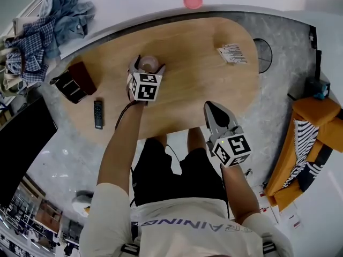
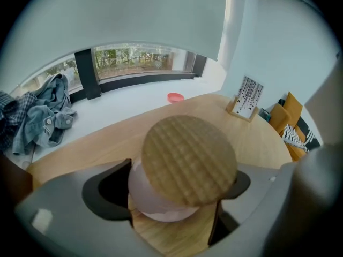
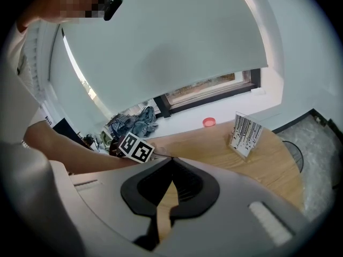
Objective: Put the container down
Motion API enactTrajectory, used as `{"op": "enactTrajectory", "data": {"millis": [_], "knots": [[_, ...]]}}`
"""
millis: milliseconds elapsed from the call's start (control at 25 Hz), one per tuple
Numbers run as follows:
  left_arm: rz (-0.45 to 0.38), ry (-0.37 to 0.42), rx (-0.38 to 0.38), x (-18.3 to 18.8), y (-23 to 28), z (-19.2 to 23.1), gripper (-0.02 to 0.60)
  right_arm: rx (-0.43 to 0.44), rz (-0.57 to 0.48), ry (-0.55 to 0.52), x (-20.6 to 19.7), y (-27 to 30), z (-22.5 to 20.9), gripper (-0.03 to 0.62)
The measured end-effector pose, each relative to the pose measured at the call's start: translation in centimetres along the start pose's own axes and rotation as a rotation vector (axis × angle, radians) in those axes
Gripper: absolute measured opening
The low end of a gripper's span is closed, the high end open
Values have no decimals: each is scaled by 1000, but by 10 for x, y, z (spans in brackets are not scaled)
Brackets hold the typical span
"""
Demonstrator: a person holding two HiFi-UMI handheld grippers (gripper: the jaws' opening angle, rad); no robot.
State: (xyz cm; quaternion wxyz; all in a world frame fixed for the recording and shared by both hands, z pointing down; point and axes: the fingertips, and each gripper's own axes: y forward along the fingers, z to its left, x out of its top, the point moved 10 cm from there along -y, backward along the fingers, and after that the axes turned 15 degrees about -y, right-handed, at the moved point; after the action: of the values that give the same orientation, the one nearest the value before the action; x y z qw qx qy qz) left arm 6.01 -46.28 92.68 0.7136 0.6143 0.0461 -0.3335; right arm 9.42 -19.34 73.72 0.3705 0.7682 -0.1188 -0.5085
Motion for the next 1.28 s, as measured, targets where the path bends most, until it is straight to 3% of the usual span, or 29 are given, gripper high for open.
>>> {"op": "enactTrajectory", "data": {"millis": [120, 320, 560, 680, 960, 1120, 1280], "knots": [[-11, -23, 0, 2, -11, -2, 445, 10, -9, -8, 6, -5, 3, 17], [-118, -96, -31, 6, -62, 2, 480, 50, -35, -47, 29, -25, 9, 17], [-219, -211, 17, 19, -151, -2, 477, 65, -76, -105, 65, -53, 4, 17], [-322, -241, 40, 28, -210, -17, 360, 89, -109, -140, 86, -68, 6, 15], [-417, -226, 83, 42, -321, -62, 286, 167, -200, -241, 139, -99, 20, 17], [-541, -251, 134, 52, -384, -89, 179, 180, -242, -288, 163, -124, 22, 17], [-646, -264, 166, 57, -433, -115, 129, 203, -282, -333, 183, -150, 20, 17]]}}
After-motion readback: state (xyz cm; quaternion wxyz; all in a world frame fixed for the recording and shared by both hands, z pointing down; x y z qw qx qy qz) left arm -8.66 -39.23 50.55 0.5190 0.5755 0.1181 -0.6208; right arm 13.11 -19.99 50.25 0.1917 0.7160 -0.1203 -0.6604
